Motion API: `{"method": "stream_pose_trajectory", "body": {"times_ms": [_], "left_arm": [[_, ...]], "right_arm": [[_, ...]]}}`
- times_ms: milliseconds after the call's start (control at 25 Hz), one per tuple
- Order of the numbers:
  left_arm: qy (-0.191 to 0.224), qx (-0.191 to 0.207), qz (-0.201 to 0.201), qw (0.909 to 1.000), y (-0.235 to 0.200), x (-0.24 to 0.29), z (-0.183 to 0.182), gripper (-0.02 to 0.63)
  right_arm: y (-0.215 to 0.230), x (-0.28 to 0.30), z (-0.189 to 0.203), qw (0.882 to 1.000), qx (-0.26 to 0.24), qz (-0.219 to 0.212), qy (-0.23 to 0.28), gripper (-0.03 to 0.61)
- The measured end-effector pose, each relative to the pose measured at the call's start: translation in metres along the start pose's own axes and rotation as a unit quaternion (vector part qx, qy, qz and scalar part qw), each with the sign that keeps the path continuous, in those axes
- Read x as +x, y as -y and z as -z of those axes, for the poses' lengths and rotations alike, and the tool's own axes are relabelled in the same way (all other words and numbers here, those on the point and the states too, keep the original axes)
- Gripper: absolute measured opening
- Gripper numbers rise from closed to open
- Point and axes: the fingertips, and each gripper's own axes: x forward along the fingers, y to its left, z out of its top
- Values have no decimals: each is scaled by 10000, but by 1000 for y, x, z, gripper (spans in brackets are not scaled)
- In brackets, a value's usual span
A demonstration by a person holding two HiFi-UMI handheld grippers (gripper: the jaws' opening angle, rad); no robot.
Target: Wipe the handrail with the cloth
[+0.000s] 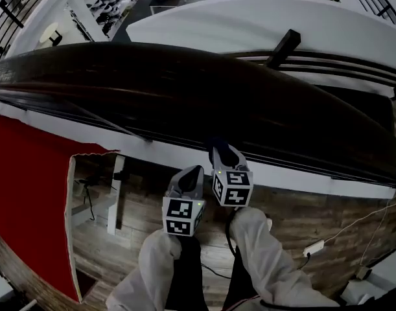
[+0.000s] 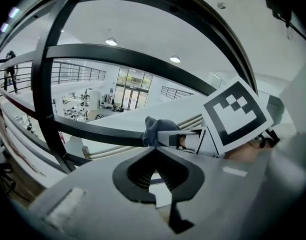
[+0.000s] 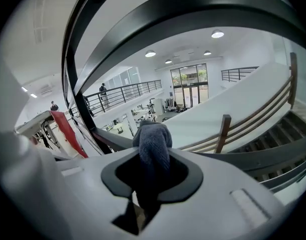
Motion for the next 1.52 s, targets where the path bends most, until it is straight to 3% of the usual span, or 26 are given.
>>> {"method": "stream_pose_trajectory", "body": {"times_ms": [720, 1520], "left_arm": [[-334, 462, 817, 9950, 164, 67, 18, 3], [-601, 930, 1502, 9824, 331, 140, 36, 3]], "right_arm": [[159, -84, 26, 9966, 422, 682, 175, 74], [337, -177, 50, 9851, 909, 1415, 370, 74]]}}
